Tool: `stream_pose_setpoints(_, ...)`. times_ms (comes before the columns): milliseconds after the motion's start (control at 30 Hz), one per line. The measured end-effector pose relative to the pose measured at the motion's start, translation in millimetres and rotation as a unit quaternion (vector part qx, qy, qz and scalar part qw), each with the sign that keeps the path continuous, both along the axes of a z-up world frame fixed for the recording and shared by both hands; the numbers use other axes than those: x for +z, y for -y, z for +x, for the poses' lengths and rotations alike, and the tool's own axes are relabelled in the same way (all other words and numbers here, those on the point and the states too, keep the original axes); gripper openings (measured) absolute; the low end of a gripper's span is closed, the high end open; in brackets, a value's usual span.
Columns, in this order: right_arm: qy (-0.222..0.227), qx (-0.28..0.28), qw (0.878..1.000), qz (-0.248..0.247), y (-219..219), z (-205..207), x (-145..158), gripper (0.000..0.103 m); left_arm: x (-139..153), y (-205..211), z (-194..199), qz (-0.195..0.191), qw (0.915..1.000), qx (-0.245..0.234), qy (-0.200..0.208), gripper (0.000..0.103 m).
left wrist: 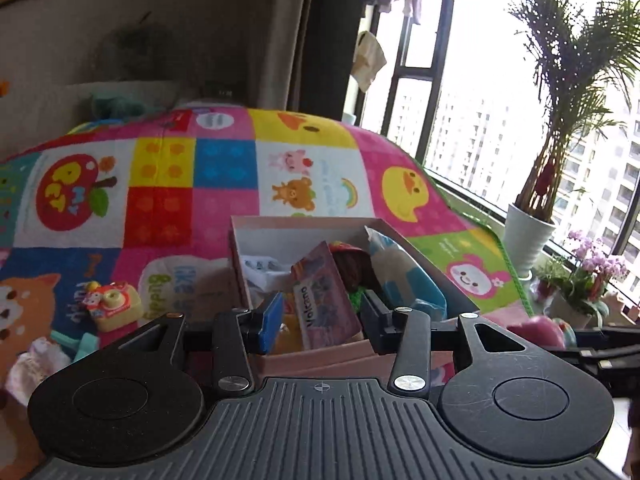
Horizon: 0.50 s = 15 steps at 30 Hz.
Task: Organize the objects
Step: 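Lower the Volcano card into the pink box with the left gripper while the right drops the pink-teal toy in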
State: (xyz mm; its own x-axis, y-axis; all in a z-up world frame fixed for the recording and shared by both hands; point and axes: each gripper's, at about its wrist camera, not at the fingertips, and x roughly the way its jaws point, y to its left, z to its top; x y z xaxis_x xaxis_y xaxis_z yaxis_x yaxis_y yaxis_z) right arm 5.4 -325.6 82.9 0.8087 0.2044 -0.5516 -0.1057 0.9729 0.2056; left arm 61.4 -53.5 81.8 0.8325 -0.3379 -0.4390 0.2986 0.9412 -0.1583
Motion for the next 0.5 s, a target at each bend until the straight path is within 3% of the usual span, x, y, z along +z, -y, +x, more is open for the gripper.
stream_pose_setpoints(167,0.030,0.032,0.999,-0.004,-8,46,45,0.065,-7,-49,-31,-0.022,0.9997,0.008,-0.012,0.047)
stream_pose_setpoints(300,-0.017,0.055,0.998,0.020,-19,131,71,0.065,-28,-90,-46,-0.056,0.9975,0.038,-0.023,0.046)
stream_pose_setpoints(400,-0.049,0.039,0.998,-0.006,-37,196,68,0.065,-43,-119,-50,-0.093,0.9916,0.069,-0.057,0.046)
stream_pose_setpoints(500,-0.087,0.024,0.995,-0.037,-59,243,44,0.064,-51,-138,-57,-0.113,0.9889,0.079,-0.054,0.046)
